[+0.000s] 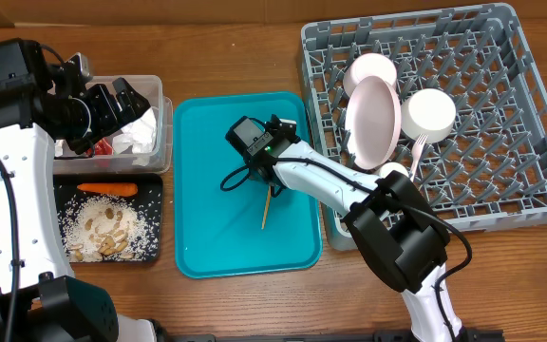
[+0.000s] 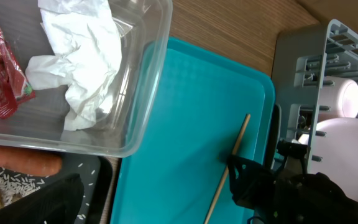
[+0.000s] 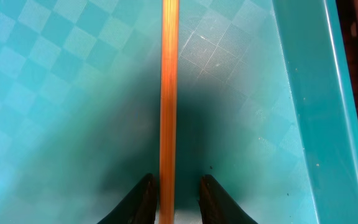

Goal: Sort waste into correct bins and load items into the dishwasher

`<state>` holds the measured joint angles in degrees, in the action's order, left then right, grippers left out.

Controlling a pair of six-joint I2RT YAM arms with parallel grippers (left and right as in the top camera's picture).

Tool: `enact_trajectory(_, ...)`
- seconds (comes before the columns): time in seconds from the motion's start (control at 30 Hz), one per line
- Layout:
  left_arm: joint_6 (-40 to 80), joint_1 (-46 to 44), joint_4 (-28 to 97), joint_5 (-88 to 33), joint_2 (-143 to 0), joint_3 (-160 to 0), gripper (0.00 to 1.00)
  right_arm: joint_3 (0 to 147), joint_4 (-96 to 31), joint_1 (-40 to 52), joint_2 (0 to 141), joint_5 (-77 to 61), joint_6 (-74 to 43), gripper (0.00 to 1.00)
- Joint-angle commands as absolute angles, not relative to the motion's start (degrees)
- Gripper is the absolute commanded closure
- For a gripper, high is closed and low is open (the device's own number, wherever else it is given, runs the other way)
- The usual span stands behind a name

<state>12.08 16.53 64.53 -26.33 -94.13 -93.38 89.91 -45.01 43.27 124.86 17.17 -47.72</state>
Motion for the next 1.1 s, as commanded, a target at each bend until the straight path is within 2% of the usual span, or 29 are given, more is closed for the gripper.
enact_trajectory(0.0, 12.4, 16.5, 64.5, -26.4, -92.9, -94.8, 0.00, 89.8, -45.3, 43.4, 127.3, 14.5, -47.6, 0.74)
enact_trajectory(0.07, 12.4, 16.5, 64.5, -26.4, -92.9, -94.8, 0.00, 89.8, -45.3, 43.4, 127.3, 14.5, -47.6, 0.75)
enact_trajectory(0.23, 12.4, 16.5, 64.5, -26.4, -92.9, -94.8, 0.00, 89.8, -45.4, 43.4, 127.3, 14.0, -47.6, 0.85)
enact_trajectory(0.4, 12.4, 16.5, 64.5, -26.4, -92.9, -94.8, 0.00, 89.8, -45.5, 43.4, 127.3, 14.0, -47.6, 0.91)
enact_trajectory(0.63, 12.4, 16.5, 64.5, -26.4, -92.9, -94.8, 0.00, 89.8, -46.6, 43.4, 127.3, 13.2, -47.5, 0.90)
enact_trajectory(0.77, 12.4, 16.5, 64.5, -26.4, -92.9, -94.8, 0.00, 89.8, -46.1, 43.4, 127.3, 11.4, -44.3, 0.96)
enact_trajectory(0.93, 12.4, 16.5, 64.5, -26.4, -92.9, -94.8, 0.00, 89.8, -46.1, 43.4, 127.0, 11.5, -43.8, 0.96)
enact_trajectory(1.07, 12.4, 16.5, 64.5, -26.4, -92.9, -94.8, 0.00, 89.8, -43.5, 43.3, 124.7, 11.5, -34.9, 0.96)
